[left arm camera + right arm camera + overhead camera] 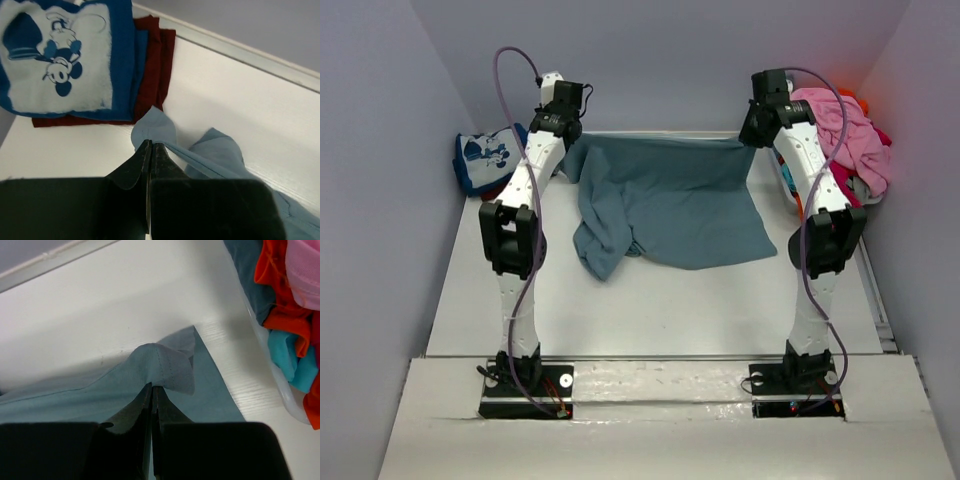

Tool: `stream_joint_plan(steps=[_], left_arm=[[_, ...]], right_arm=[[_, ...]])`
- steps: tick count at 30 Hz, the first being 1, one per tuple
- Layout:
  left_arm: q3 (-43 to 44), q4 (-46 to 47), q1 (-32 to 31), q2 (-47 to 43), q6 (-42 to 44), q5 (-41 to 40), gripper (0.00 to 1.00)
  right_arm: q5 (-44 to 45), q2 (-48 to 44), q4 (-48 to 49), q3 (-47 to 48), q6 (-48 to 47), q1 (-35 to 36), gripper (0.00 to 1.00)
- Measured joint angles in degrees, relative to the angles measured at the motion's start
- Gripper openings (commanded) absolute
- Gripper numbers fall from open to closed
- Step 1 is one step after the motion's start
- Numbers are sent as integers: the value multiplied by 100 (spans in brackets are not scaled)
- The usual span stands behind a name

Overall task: Fold and stack the t-shirts
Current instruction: Flatten out the tshirt

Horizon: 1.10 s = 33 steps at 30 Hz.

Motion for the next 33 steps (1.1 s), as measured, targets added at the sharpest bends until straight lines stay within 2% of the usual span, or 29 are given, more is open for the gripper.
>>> stream_joint_plan(steps=[1,2,3,4,5,7,8,10,11,15,18,19,20,21,22,24,25,29,33], left_arm=[[37,-63,28,111,-50,133,6],[63,-122,37,179,-66,201,14],[79,-186,44,269,-85,313,45],[92,-223,44,330,-120,380,46],[94,-267,44,407,-109,461,68],[94,-352,39,527,-162,608,92],[94,-385,44,588,-155,651,94],[87,-433,55,614,-175,699,99],[70,-433,61,612,-181,708,99],[-116,-415,37,413,-179,713,99],[-654,-459,-63,-48,-170,728,98],[-857,-481,-118,-205,-164,728,98],[-1084,-538,-225,-404,-160,719,96],[-1484,-581,-389,-732,-144,706,96],[-1751,-678,-612,-981,-144,702,95],[-2218,-824,-1049,-1414,-173,713,94],[-2400,-901,-1287,-1574,-205,710,93],[-3475,-977,-2055,-2181,-461,927,87],[-4347,-1082,-2140,-2363,-774,1106,78]], right_arm=[[-13,50,-17,0,7,-13,7],[-46,162,-72,0,24,-46,7],[-52,236,-109,0,42,-66,7],[-55,278,-131,0,44,-81,7],[-55,343,-166,0,48,-98,25],[-55,463,-264,26,24,-133,51],[-48,505,-310,44,57,-144,57],[-72,575,-374,98,20,-175,68],[-83,579,-398,98,17,-179,70],[-160,555,-450,94,-28,-205,71],[-245,466,-533,-42,-28,-205,68],[-264,402,-551,-146,-33,-201,65],[-278,289,-555,-341,-44,-184,56],[-315,83,-570,-695,-52,-162,51],[-339,-35,-597,-874,-74,-131,41],[-420,-310,-710,-1276,-59,-46,29],[-455,-461,-737,-1517,-68,26,19],[-557,-1051,-706,-2682,-61,448,7],[-772,-1115,-649,-3327,-22,750,7]])
